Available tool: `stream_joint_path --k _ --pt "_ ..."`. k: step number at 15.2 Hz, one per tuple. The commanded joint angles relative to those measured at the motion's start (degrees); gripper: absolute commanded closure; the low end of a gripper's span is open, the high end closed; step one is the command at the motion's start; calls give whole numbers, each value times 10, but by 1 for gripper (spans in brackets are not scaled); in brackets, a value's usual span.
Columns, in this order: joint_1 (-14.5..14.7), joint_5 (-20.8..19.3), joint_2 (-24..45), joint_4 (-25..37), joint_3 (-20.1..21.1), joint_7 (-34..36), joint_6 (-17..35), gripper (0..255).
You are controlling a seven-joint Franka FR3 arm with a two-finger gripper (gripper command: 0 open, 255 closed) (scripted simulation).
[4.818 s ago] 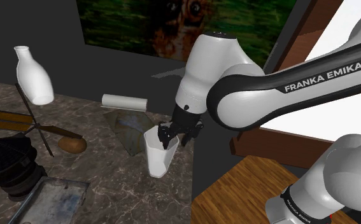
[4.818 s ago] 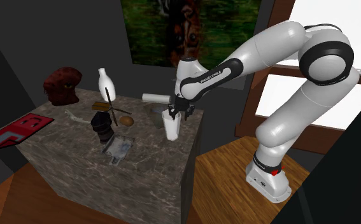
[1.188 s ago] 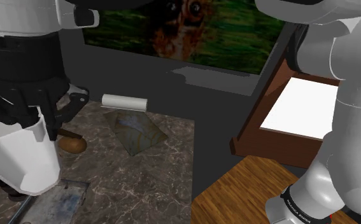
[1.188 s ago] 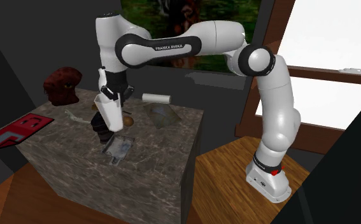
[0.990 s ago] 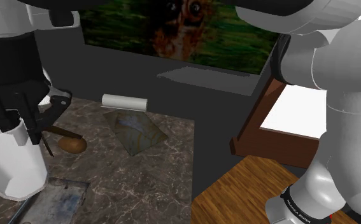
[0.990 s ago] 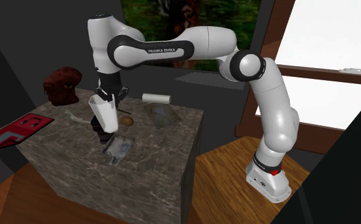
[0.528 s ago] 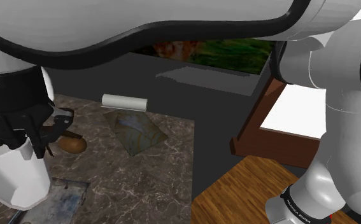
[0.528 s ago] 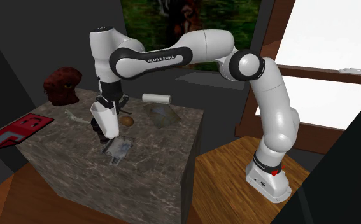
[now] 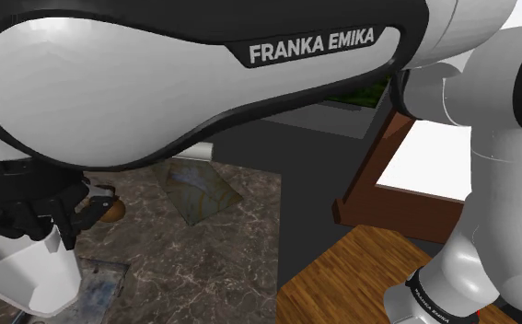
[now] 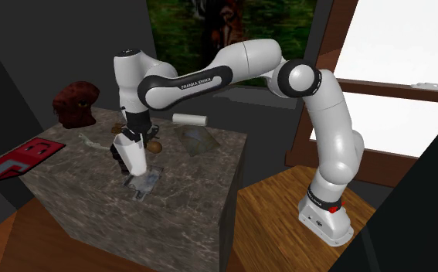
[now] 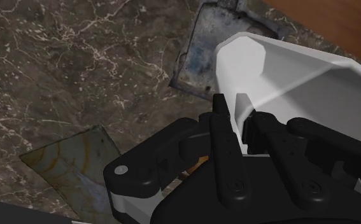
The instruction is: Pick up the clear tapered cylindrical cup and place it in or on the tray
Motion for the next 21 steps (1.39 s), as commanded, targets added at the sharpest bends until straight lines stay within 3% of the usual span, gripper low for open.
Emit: stream_joint_path --k 1,7,15,16,21 --pt "-1 -2 2 -12 -1 4 13 255" --pt "-6 -11 10 -48 -6 12 54 255" --pt "-6 -11 10 -48 -6 12 54 255" --pt "-6 -11 10 -48 -6 12 54 0" --pt "-6 -11 9 -48 -6 12 54 0"
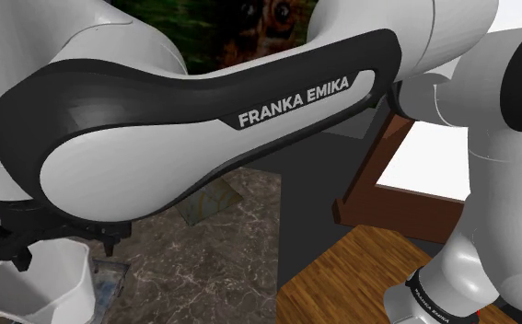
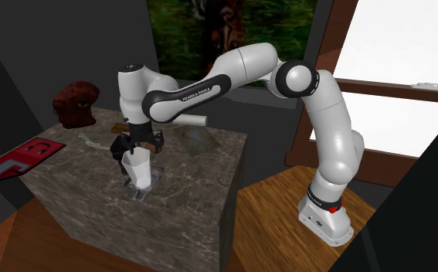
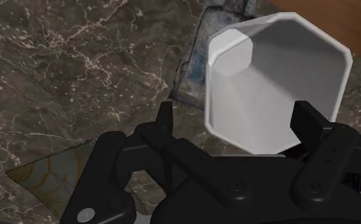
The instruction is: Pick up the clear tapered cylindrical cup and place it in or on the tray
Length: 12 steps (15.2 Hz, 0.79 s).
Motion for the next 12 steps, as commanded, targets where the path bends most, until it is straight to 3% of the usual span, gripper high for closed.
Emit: stream_joint_path --k 1,4,12 --pt "-1 5 -7 9 3 -3 -14 0" --pt "0 18 -23 40 11 -12 -57 0" --pt "0 18 -23 40 11 -12 -57 0"
